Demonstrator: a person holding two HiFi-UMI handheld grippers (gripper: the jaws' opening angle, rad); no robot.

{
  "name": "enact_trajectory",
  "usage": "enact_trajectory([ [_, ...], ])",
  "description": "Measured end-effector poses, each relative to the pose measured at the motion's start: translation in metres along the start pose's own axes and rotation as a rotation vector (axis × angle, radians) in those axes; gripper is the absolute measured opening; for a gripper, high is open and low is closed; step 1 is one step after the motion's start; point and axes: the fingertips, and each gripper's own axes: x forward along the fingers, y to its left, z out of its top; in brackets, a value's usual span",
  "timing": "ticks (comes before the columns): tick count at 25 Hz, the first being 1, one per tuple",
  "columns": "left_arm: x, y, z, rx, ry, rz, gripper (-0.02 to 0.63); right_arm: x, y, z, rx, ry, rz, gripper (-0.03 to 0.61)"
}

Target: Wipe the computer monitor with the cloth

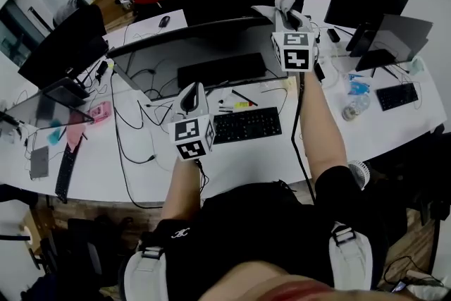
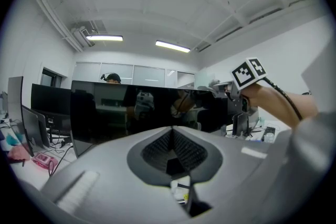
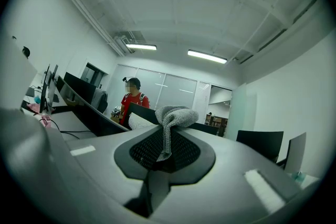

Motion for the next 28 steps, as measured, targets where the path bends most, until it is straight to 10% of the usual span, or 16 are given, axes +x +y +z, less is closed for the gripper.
enact_trajectory([
  [18,0.02,-0.059,-0.005,0.022,0.01,-0.011,0.051,-0.015,-0.105,-0.036,0.073,0.005,-0.075,0.029],
  [28,0.017,-0.067,-0.012,0.034,0.032,-0.017,0.051,-0.016,-0.096,-0.074,0.182,0.01,0.036,0.029],
])
